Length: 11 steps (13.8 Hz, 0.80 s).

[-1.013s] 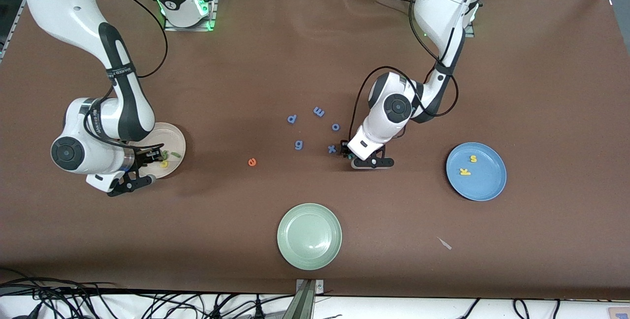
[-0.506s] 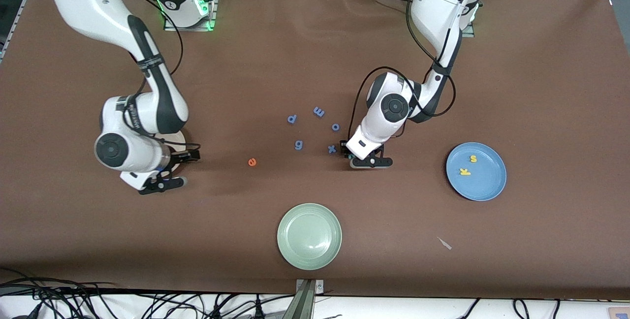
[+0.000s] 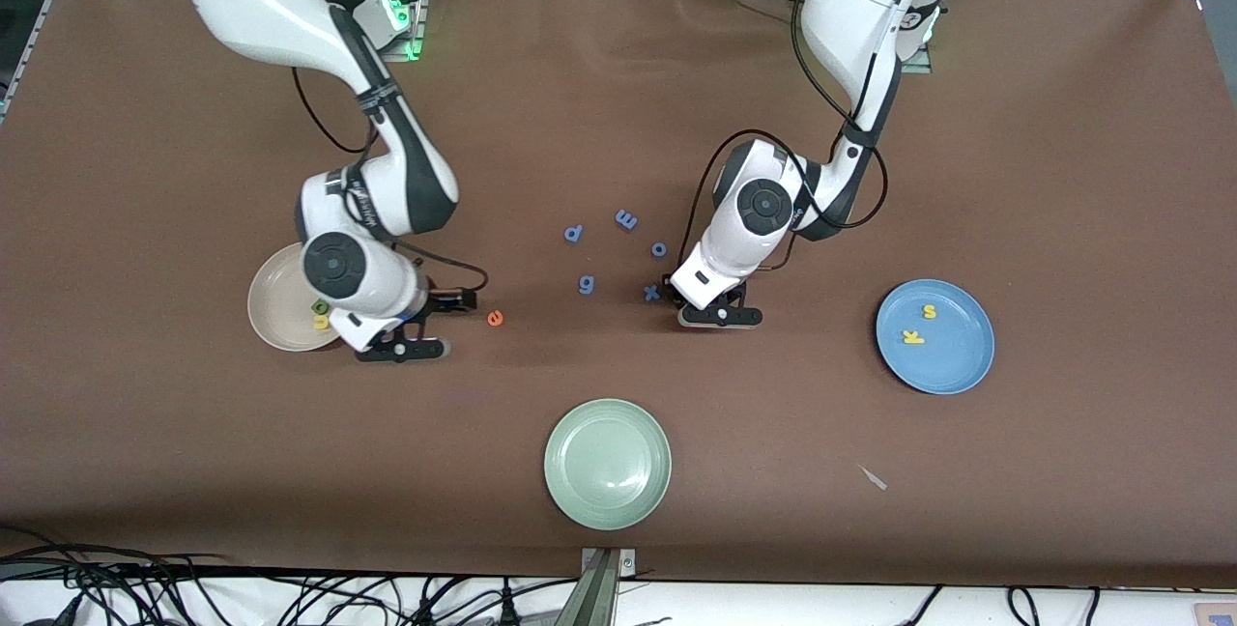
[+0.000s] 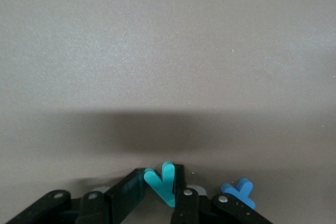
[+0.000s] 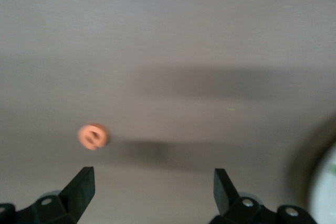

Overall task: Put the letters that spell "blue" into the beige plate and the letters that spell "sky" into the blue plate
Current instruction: 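Carry the cyan y to the blue plate while the right gripper grasps the e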

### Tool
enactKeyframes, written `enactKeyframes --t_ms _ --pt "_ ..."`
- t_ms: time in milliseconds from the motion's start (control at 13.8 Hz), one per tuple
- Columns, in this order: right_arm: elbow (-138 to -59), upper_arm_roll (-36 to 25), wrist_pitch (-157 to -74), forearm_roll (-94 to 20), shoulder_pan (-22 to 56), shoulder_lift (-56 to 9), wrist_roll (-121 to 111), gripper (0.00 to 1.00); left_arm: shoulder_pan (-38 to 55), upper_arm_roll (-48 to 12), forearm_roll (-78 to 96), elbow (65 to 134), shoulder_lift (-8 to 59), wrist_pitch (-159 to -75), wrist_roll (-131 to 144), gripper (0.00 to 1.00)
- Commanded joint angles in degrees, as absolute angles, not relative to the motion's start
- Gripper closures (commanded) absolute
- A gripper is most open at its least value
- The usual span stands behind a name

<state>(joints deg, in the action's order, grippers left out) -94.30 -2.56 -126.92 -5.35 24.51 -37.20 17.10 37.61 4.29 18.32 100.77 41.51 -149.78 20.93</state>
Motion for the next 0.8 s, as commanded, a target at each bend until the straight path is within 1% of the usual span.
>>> enactKeyframes --t_ms 0,145,289,434,651,724 --pt "-92.82 -3.08 -131.38 -6.33 27.24 -40.68 22.66 0.0 37.1 6.94 14.6 100.19 41.15 -149.33 20.83 1.0" --pt "-91.85 -3.08 -132.71 -6.33 27.95 -42.1 24.69 0.0 30.71 6.6 13.37 100.2 37.98 -146.62 18.12 1.0" --pt "-90.36 -3.08 -132.71 -6.33 28.12 -43.59 25.66 0.0 23.85 4.93 13.01 100.19 35.08 -142.49 9.8 1.0" --pt "-89.21 -3.08 -132.89 -6.24 29.0 -44.64 26.98 0.0 18.66 4.83 13.09 100.9 32.53 -138.45 -0.13 1.0" --pt "-89.21 -3.08 -134.64 -6.41 29.18 -45.44 27.24 0.0 9.97 4.92 13.1 101.95 31.03 -134.65 -14.53 1.0" --pt "-89.3 -3.08 -134.74 -6.42 29.18 -45.35 27.33 0.0 6.97 4.92 13.1 102.04 31.11 -134.65 -19.81 0.98"
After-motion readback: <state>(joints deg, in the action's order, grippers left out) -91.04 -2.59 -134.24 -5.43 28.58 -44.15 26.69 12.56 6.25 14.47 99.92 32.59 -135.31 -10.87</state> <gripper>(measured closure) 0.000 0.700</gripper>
